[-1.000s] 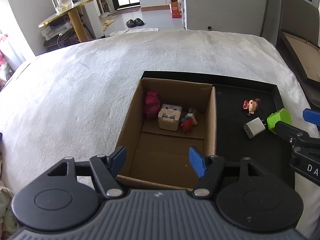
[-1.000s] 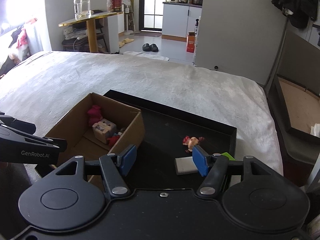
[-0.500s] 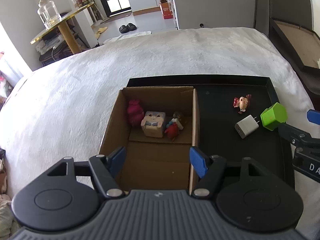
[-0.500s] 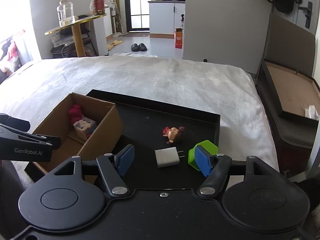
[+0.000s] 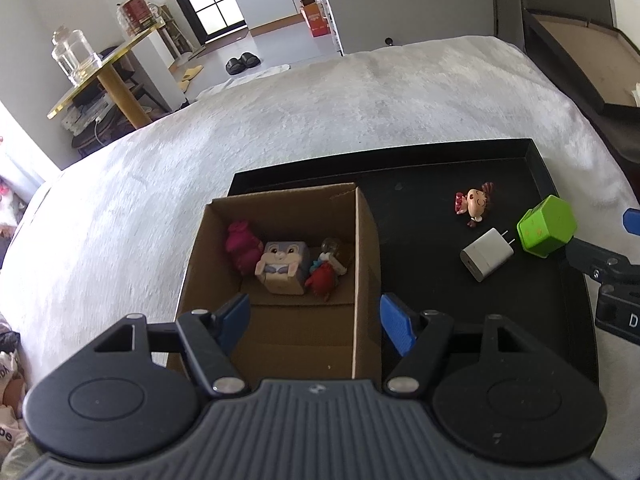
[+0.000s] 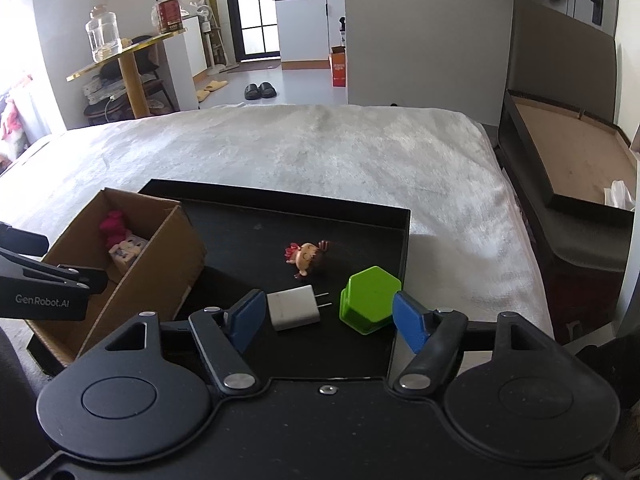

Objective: Organize rigid objects
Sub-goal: 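Move the right tool back over the tray toward the green hexagonal cup, then close the right tool on the green hexagonal cup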

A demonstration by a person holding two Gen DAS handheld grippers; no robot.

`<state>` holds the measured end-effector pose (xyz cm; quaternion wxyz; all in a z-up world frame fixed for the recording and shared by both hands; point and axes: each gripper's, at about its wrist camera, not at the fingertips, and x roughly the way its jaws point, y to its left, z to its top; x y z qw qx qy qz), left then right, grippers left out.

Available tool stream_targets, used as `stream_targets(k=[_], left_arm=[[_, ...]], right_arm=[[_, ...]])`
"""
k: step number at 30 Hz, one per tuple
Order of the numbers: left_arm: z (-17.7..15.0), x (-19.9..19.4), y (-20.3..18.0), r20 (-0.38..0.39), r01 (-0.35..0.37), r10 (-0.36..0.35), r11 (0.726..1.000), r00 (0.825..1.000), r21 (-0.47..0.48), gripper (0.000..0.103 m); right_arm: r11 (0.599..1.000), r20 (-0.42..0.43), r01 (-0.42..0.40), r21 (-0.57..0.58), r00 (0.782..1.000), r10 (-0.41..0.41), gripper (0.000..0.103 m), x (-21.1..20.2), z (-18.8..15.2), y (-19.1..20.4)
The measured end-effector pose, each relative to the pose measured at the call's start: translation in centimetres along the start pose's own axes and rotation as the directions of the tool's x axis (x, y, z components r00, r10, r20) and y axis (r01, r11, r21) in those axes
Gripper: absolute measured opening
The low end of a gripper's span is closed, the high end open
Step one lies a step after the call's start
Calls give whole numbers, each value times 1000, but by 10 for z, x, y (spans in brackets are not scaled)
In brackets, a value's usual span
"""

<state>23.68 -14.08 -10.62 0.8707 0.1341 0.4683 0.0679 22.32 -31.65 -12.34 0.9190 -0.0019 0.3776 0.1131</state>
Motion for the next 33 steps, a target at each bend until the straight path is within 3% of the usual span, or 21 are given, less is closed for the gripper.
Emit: stream_targets(k=[11,17,24,33], left_arm=[[9,24,-13,-24,-31,32,998,999,51,71],[14,39,-24,-26,-68,71,992,997,107,71],[17,60,-38,-18,-114,118,983,993,146,71],[19,74,-47,7,-156,158,971,987,183,70]], right_arm=[[1000,-8,3,-2,1000,-3,71,29,3,-16],[998,-2,12,57,1000,-12,71,52,-8,-28],[997,-15,80,12,997,-80,70,70,-19,-31],[997,-20,58,48,998,-57,70,84,-19,-33]])
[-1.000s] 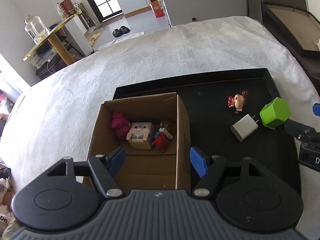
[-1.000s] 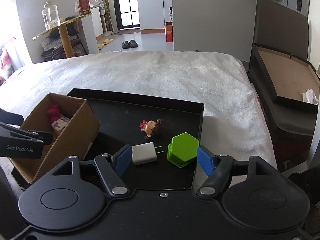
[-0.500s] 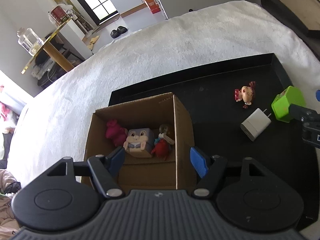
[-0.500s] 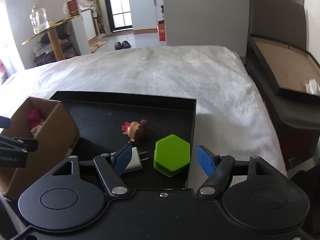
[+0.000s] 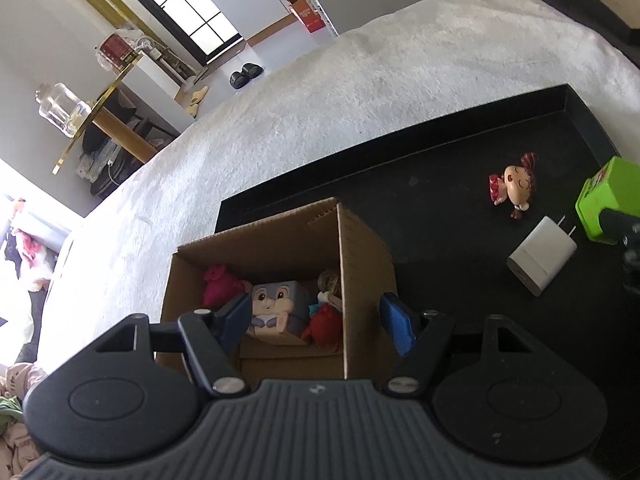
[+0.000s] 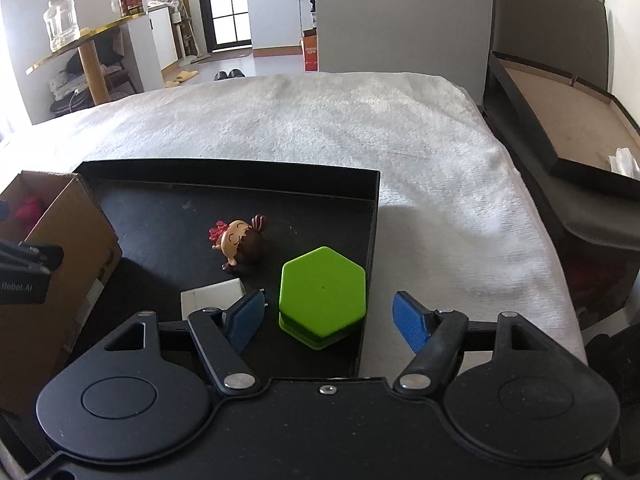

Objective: Organize rigid objects
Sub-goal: 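Close the right tool on the green hexagonal cup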

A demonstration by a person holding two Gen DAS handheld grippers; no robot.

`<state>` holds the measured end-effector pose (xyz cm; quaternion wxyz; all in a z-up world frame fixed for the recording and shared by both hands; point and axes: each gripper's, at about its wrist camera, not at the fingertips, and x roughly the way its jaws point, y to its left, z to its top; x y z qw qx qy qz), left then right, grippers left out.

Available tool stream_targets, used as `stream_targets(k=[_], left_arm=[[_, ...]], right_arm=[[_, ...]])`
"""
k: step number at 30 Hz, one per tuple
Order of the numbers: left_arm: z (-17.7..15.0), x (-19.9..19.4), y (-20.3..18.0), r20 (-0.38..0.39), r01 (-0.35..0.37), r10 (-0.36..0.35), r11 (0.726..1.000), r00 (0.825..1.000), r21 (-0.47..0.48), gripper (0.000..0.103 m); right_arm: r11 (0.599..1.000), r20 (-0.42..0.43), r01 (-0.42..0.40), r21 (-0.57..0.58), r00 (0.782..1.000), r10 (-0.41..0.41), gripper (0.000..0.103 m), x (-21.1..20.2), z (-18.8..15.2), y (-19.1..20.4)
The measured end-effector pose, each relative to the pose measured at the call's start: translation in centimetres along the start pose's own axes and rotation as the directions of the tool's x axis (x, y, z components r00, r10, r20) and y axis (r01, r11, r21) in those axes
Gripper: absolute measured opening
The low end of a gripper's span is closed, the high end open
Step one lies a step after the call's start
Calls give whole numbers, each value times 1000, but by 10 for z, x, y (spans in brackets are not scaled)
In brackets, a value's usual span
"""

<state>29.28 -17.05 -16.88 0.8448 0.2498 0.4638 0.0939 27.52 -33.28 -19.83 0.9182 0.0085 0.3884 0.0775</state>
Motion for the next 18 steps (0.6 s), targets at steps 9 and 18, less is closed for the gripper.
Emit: stream_targets(k=[9,18], left_arm=[[0,0,-1,10,35,-35,999,999,-5,50],[-1,-14,5,26,126,-125,991,992,-44,12]], right_arm=[[1000,7,-1,-8,1000,1,47,1,-2,3],[999,-7,-7,-38,1000,7,47,-17,-11,10]])
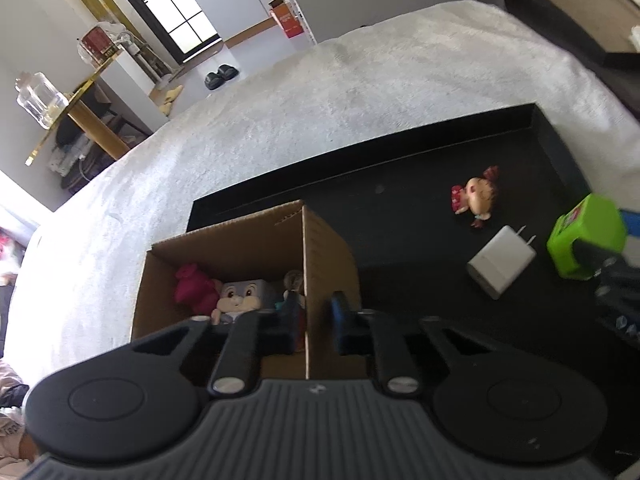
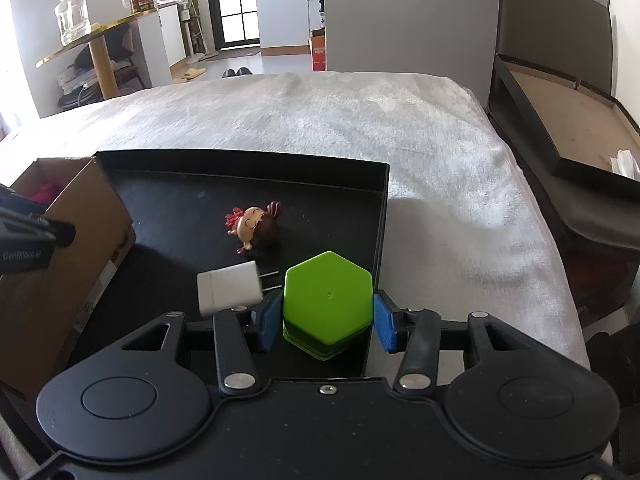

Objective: Organize rigid objects
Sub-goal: 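Close the right tool on the green hexagonal cup, then lift the green cup with the right tool and carry it over the box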

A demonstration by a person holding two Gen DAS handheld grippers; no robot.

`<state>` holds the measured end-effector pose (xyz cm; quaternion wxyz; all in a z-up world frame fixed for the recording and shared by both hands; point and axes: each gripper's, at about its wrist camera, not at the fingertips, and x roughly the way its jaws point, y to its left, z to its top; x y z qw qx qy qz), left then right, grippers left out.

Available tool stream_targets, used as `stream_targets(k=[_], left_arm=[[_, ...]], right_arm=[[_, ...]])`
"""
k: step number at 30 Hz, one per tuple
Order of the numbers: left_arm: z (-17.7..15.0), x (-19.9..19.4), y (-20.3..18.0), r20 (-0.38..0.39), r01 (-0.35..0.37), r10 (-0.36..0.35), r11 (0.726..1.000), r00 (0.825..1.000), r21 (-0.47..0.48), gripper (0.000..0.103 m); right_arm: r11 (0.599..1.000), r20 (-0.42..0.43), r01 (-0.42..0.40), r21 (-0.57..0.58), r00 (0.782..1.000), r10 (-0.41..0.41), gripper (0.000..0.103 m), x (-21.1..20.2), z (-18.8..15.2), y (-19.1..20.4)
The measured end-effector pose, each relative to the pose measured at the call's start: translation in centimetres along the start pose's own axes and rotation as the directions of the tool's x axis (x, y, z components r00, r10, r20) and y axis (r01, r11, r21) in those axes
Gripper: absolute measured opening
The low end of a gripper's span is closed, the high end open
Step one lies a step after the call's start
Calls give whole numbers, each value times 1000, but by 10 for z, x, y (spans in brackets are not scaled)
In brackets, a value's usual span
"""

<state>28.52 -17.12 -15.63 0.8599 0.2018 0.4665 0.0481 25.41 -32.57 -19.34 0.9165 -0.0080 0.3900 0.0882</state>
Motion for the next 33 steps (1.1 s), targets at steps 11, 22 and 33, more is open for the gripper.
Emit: stream_targets(k=[11,22,33], left_arm=[[-4,-25,18,35,69,-67,995,997,-68,11],[-16,-47,53,39,102,-97,986,994,-131,17],[-28,-57,96,58,71,-60,978,996,-199,52]], right_arm=[[1000,12,-1,21,1000,1,47,-27,10,5],[1000,50,-7,13,999,7,47,-61,25,27],[999,87,-29,-45,996,32,47,-81,44,64]])
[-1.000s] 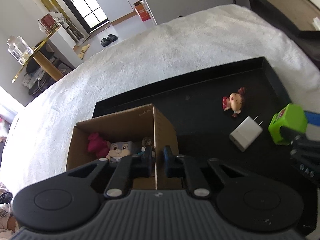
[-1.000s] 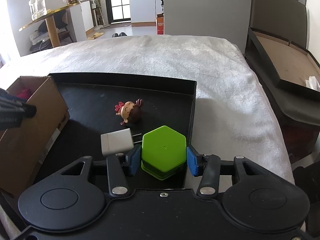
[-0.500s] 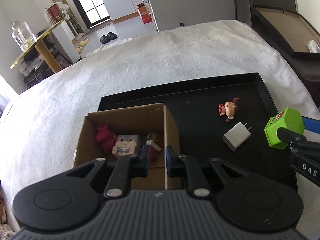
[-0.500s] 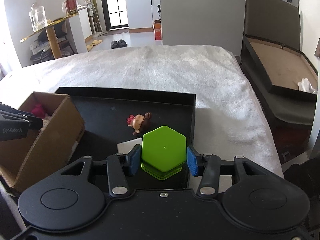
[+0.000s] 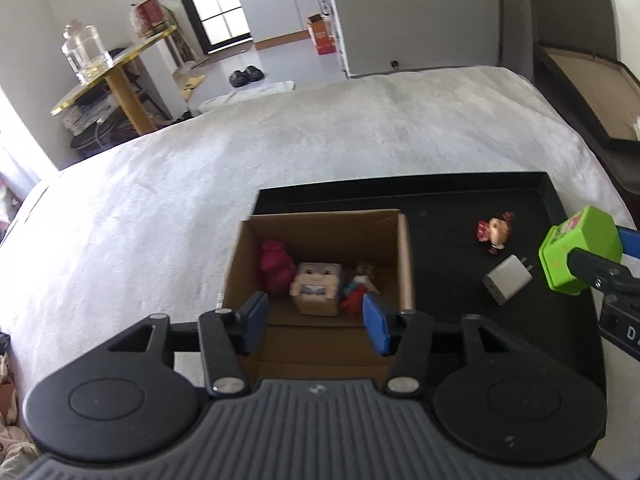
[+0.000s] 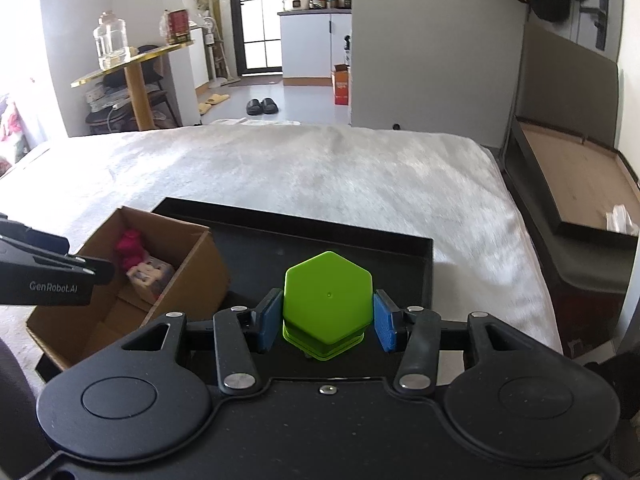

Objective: Organize rigid objects
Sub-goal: 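Lift the green cup with the right tool and carry it over the box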

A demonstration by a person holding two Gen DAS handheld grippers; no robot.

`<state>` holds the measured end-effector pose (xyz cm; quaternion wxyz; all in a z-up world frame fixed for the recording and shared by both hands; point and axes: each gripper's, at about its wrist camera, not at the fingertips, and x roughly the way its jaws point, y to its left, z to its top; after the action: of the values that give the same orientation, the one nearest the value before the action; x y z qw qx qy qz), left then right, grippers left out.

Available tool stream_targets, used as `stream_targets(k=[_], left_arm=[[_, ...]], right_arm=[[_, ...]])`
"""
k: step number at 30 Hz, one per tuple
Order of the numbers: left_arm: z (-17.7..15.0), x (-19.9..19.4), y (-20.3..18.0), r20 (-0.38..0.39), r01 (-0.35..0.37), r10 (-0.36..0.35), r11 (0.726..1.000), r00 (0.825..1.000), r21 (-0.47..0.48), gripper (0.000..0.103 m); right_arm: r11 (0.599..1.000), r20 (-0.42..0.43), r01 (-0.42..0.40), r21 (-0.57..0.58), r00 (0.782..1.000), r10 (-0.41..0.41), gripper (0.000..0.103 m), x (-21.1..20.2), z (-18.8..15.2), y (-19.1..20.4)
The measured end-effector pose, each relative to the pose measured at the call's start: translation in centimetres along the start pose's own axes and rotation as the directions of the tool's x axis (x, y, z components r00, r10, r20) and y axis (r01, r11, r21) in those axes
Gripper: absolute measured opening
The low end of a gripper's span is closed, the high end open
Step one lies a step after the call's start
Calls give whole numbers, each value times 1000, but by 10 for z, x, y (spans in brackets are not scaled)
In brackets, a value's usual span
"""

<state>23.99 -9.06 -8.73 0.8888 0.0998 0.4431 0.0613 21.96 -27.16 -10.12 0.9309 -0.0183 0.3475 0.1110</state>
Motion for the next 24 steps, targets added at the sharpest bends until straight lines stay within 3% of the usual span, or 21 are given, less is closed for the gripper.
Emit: stream_targets(k=[24], left_arm=[[-19,20,81,-52,-11,4,991,999,-133,56]], right_arm=[[993,-8,-51,-111,999,50,47,7,24,77]])
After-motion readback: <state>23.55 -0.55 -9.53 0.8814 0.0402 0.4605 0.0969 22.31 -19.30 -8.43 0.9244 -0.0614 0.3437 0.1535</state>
